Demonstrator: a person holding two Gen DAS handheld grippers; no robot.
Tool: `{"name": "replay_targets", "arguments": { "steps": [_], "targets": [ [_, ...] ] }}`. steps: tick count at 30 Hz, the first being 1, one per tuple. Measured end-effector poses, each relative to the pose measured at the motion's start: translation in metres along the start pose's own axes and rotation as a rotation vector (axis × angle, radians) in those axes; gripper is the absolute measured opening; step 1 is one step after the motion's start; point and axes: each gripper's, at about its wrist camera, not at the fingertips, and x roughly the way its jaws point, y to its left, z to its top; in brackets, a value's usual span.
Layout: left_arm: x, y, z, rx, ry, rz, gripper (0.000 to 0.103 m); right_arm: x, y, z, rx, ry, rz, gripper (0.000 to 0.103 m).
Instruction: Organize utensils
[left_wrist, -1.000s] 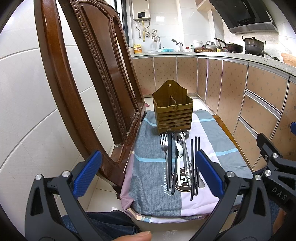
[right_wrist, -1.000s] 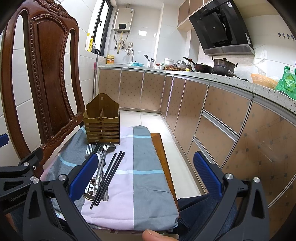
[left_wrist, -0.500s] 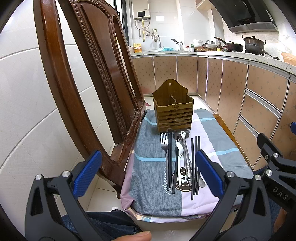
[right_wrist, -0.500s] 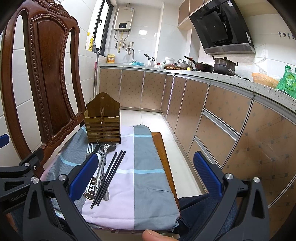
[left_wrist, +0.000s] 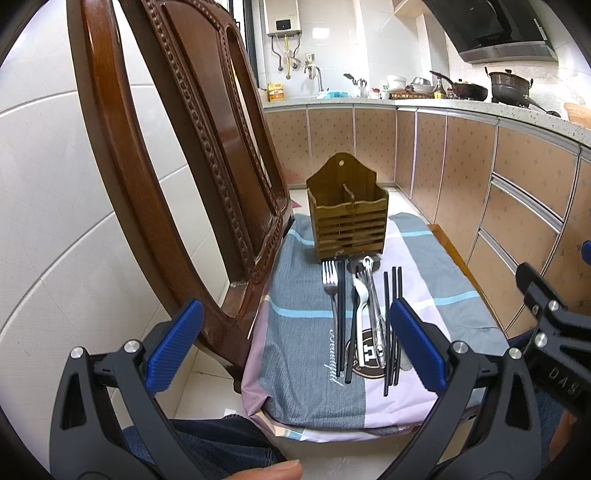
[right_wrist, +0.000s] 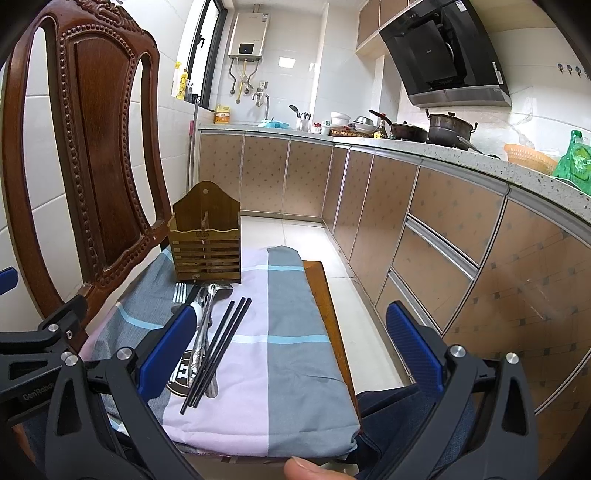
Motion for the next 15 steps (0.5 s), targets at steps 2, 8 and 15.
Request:
{"name": "replay_targets", "arguments": {
  "steps": [2, 8, 15],
  "targets": [
    [0.009, 0.001, -0.003, 0.004, 0.035, -0.008, 0.1, 0.011, -0.004, 0.0, -0.004, 0.034, 0.0, 0.1],
    [0.053, -0.005, -0.013, 0.008, 0.183, -0.098, 0.094, 0.069, -0.005, -0.012, -0.079, 0.2, 0.021, 0.096],
    [0.154, -0.017, -0.004, 0.017, 0.379, -0.253, 0.042, 0.157, -0.01, -0.018, -0.006, 0.422, 0.14, 0.036]
  ]
}}
